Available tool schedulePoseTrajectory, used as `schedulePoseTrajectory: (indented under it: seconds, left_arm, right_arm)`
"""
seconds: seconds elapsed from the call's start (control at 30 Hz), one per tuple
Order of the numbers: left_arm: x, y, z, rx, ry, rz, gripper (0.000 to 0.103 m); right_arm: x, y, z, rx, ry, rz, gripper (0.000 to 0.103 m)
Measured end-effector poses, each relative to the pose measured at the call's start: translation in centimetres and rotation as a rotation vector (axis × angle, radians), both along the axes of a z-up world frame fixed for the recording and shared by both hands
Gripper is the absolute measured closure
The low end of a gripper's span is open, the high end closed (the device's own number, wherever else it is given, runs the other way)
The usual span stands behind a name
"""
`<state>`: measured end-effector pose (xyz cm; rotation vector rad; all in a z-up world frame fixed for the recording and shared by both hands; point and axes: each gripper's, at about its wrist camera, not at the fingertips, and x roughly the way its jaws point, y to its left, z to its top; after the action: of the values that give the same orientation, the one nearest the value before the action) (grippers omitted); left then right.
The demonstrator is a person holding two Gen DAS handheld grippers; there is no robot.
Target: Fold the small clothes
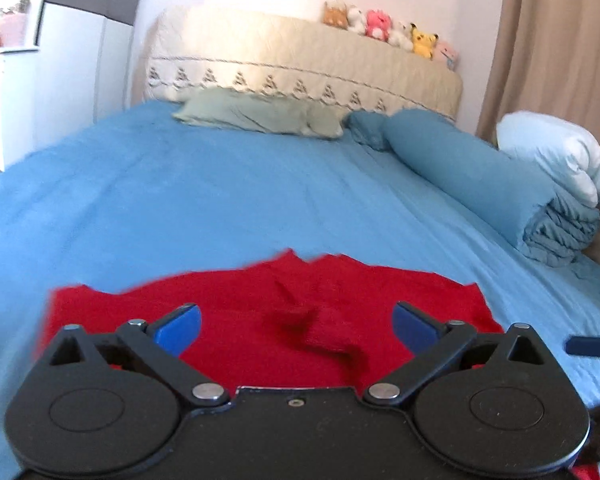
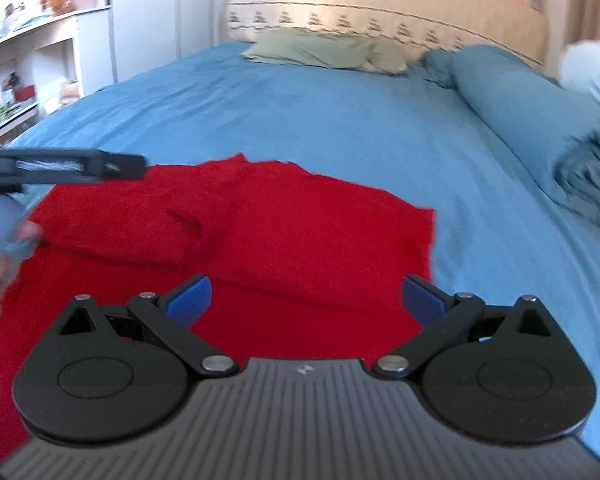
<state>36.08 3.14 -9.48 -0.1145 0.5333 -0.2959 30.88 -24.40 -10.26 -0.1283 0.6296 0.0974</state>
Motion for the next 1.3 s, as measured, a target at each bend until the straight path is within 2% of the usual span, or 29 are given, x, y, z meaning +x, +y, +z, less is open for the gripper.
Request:
schedulePoseTrajectory:
  seconds: [0.13, 0.23, 0.4, 0.53, 0.6, 0.67, 0.8, 0.83, 0.9, 0.97, 1.1, 1.23, 1.3]
  left_arm:
    - [-1.2, 4.4, 0.2, 0.000, 0.039, 0.036, 0.000]
    - [-2.2, 6.4, -0.5, 0.003, 0.036, 0.036, 0.000]
    - [-4.1, 7.8, -2.5, 0.028, 0.007, 0.033, 0.000]
    - [-5.3, 7.9, -3.4, 0.040, -0.033, 0.019, 0.000]
    - [-5.0, 7.8, -3.0, 0.060, -0.028, 0.007, 0.000]
    - [-5.1, 8.2, -2.5, 0.048, -0.051, 0.013, 0.000]
    - [-5.1, 9.1, -3.0, 0.013, -0.029, 0.015, 0.000]
    - [-4.9, 9.1, -3.0, 0.012, -0.019, 0.018, 0.000]
    - [-4.7, 9.1, -3.2, 0.006, -0.003, 0.026, 0.000]
    - [-4.8, 9.1, -3.2, -0.003, -0.006, 0.018, 0.000]
    - [-4.7, 8.8, -3.4, 0.001, -0.013, 0.008, 0.000]
    - [-4.5, 8.6, -3.7, 0.008, -0.003, 0.001, 0.000]
    - [-4.4, 8.5, -3.9, 0.019, -0.002, 0.000, 0.000]
  right_arm:
    - [3.2, 4.2, -0.5, -0.080, -0.012, 0.092, 0.000]
    - [5.7, 7.6, -1.3, -0.168, -0.034, 0.137, 0.000]
    - [9.2, 12.5, -3.8, -0.282, -0.048, 0.120, 0.002]
    - [10.7, 16.0, -6.2, -0.339, -0.054, 0.104, 0.014]
    - [11.6, 17.3, -7.3, -0.373, -0.071, 0.083, 0.018]
    - [12.4, 18.1, -8.1, -0.404, -0.079, 0.059, 0.024]
    - [13.6, 19.1, -9.9, -0.486, -0.104, 0.012, 0.042]
    - [13.8, 19.0, -10.1, -0.500, -0.109, -0.008, 0.050]
    - [14.4, 18.6, -10.3, -0.496, -0.096, -0.072, 0.058]
    - [14.6, 17.8, -10.3, -0.450, -0.069, -0.121, 0.058]
    - [14.8, 16.1, -10.0, -0.308, -0.028, -0.106, 0.058]
    - [14.8, 15.1, -9.5, -0.244, -0.025, -0.107, 0.059]
    - [14.7, 14.6, -8.9, -0.208, -0.021, -0.105, 0.076]
